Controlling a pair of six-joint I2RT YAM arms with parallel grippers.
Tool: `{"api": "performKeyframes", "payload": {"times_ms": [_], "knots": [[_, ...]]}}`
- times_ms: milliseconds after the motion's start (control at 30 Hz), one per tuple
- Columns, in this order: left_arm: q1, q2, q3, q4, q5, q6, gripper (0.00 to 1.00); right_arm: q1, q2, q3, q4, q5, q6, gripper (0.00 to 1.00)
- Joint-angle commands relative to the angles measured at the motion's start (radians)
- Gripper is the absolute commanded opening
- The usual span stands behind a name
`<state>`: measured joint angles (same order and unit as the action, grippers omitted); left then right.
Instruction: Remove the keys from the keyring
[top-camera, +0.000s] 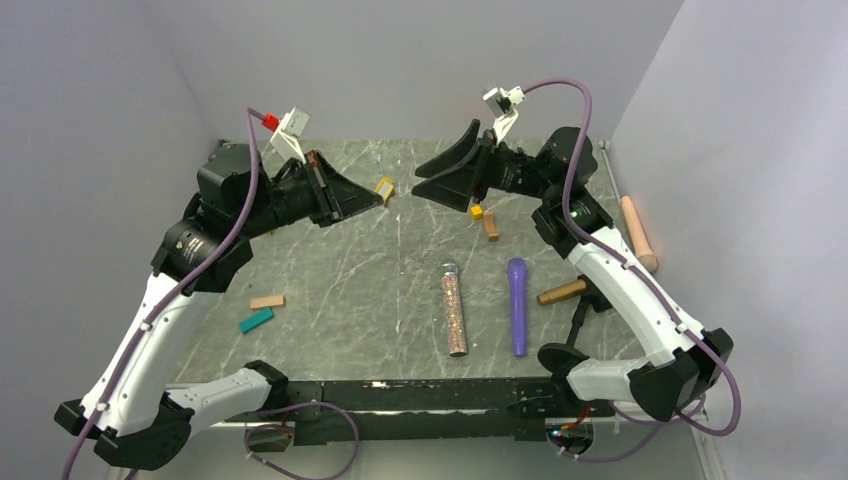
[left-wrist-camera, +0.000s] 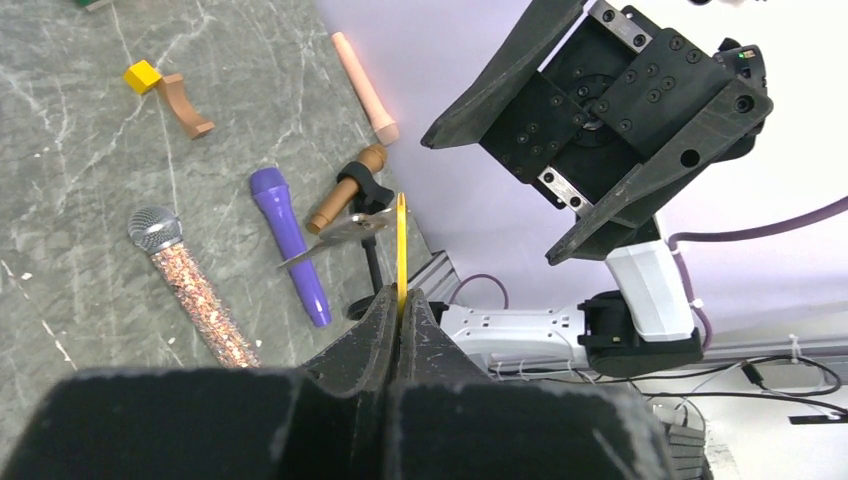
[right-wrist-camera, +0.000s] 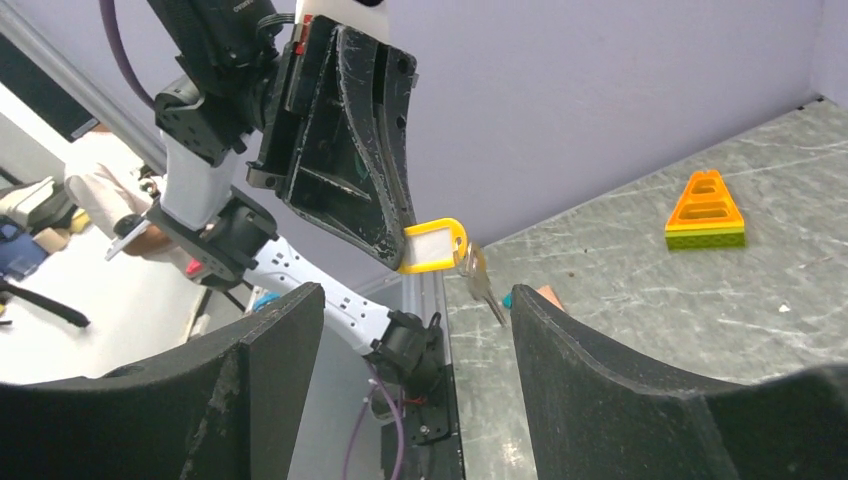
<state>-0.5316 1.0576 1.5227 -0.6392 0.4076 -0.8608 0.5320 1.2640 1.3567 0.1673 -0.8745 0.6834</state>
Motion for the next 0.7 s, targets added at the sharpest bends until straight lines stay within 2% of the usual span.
{"api": "performKeyframes", "payload": {"times_ms": [0,233,667], "knots": [[0.001,0.002,0.039,0.067,0.032,-0.050,0.00,0.000,0.013,0.012,0.127,-0.048,0.057,0.72],[0.001,0.009,0.050,0.103,0.047,-0.091,0.00,0.010,0.051,0.008,0.204,-0.096,0.115,0.71],[0.006,0.040,0.097,0.137,0.073,-0.134,0.00,0.055,0.104,0.041,0.215,-0.092,0.111,0.63]]}}
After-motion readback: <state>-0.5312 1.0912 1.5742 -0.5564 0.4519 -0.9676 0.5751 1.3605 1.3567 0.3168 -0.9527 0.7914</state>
